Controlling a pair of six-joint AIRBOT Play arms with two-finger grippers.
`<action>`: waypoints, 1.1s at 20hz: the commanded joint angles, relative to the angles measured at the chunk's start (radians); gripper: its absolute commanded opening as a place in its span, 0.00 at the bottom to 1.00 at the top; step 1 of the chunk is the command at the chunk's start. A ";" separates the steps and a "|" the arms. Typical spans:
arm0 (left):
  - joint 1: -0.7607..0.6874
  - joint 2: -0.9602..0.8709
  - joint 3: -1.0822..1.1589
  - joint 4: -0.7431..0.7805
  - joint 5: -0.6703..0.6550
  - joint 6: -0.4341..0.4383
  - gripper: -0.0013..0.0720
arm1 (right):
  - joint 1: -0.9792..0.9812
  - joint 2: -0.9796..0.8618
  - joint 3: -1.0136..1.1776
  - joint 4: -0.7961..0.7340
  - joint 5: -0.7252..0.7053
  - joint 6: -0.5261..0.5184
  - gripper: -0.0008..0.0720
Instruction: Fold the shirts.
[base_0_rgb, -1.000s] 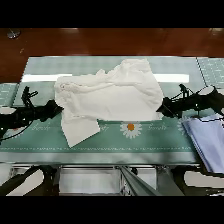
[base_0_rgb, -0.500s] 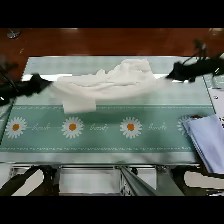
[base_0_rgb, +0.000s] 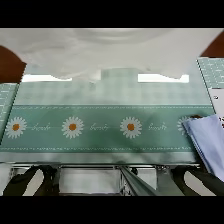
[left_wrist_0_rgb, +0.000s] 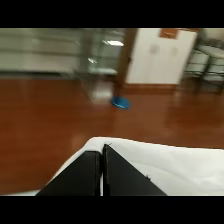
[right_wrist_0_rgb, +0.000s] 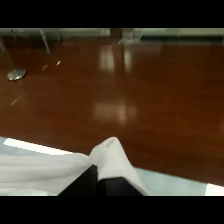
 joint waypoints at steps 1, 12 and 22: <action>0.000 0.131 0.097 0.283 0.009 -0.089 0.05 | 0.001 0.172 0.026 -0.096 0.047 0.002 0.05; 0.000 0.306 -0.015 0.561 -0.213 -0.188 0.05 | 0.001 0.407 -0.295 -0.108 0.204 0.023 0.05; -0.026 -0.112 -0.496 0.359 0.012 -0.169 0.05 | 0.002 -0.010 -0.807 0.068 -0.151 -0.133 0.05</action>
